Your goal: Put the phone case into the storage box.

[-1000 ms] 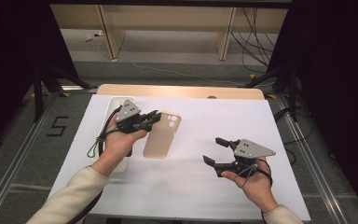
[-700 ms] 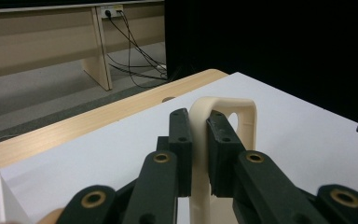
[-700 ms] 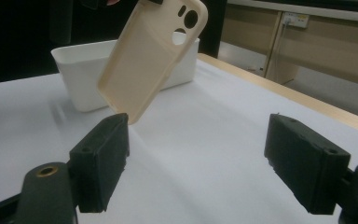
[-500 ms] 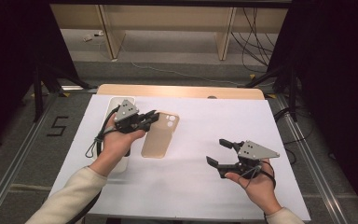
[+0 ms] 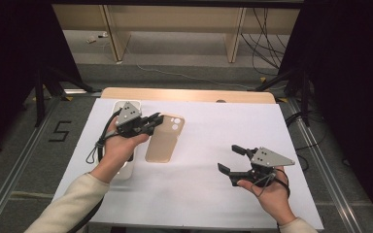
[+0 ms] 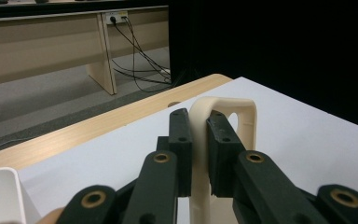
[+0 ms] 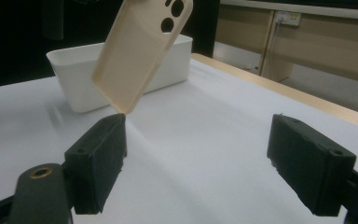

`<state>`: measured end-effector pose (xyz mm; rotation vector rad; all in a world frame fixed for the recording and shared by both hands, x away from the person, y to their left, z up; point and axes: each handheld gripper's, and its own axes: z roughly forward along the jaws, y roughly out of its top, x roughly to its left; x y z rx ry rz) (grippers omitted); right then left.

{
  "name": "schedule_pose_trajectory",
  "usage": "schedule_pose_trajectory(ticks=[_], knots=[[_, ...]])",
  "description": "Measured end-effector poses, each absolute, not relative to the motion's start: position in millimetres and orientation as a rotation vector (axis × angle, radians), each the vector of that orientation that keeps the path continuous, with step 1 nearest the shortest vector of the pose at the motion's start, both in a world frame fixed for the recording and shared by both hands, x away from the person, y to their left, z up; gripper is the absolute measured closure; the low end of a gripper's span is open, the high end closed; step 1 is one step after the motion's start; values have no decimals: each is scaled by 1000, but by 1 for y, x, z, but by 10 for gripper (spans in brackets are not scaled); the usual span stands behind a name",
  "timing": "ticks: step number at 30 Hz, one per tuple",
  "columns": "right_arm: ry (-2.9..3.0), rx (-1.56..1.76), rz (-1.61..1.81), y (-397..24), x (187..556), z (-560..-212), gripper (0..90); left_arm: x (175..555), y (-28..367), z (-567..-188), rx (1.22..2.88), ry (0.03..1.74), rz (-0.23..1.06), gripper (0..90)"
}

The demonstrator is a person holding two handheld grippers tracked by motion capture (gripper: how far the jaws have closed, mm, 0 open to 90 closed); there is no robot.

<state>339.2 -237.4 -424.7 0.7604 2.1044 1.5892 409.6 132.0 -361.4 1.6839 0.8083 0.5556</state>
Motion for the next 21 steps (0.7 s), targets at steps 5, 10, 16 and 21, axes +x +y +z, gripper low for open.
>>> schedule_pose_trajectory(ticks=[5,10,16,21], knots=[[2095,735,1591,-239,339,-426,209,410,133,-360,1677,810,560,820],[2083,730,1603,-240,339,-427,209,410,135,-356,1674,807,569,820],[2100,746,1574,-243,337,-426,209,411,137,-353,1667,806,576,820],[2114,774,1573,-244,335,-427,210,411,138,-352,1668,797,588,820]])
